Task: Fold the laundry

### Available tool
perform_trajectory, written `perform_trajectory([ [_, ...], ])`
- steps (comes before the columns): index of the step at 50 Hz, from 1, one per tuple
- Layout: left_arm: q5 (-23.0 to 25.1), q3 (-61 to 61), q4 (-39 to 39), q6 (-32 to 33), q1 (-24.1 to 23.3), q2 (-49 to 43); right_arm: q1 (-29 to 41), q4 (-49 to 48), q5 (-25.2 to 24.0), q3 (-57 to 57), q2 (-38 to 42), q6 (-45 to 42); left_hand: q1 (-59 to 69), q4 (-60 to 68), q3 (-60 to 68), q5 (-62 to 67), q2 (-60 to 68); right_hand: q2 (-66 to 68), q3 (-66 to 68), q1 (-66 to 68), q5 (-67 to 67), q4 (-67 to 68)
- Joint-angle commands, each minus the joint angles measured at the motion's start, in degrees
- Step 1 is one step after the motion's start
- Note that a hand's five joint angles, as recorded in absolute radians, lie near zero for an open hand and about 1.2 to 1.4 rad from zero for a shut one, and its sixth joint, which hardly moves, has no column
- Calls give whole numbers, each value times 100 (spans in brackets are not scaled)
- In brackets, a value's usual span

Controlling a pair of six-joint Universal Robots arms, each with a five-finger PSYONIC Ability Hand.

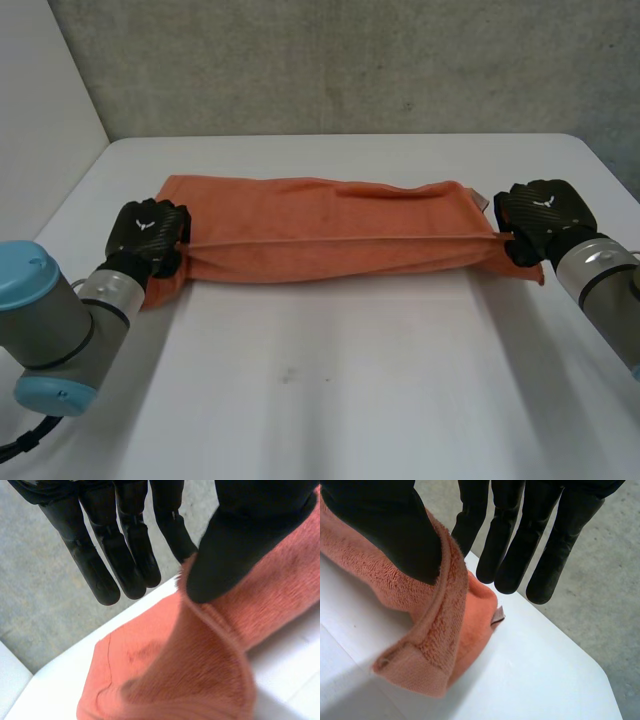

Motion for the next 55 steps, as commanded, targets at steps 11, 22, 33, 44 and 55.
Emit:
perform_trajectory([
  [11, -335, 61, -593, -49, 318, -194, -281, -7, 46, 21, 9, 45, -786, -844, -851, -839, -844, 1238, 1209, 2382, 1332, 1164],
  [22, -468, 0, -1208, -759, 56, 209, -246, 1, 46, 91, 9, 27, -1912, -1970, -1977, -1964, -1969, 1238, 1209, 2382, 1332, 1164],
  [33, -810, 26, -1912, -1773, -323, 360, -263, -7, 11, 144, 9, 45, -1981, -2039, -2046, -2033, -2039, 1238, 1209, 2382, 1332, 1164],
  [44, -899, 218, -1737, -1764, -700, -61, -255, -7, 2, 179, 9, 45, -1981, -2039, -2046, -2033, -2038, 1238, 1209, 2382, 1332, 1164],
  [55, -908, 658, -1245, -1247, -807, -720, -255, -7, -7, 215, 45, 36, -1577, -1636, -1642, -1630, -1635, 1238, 1209, 2382, 1332, 1164],
])
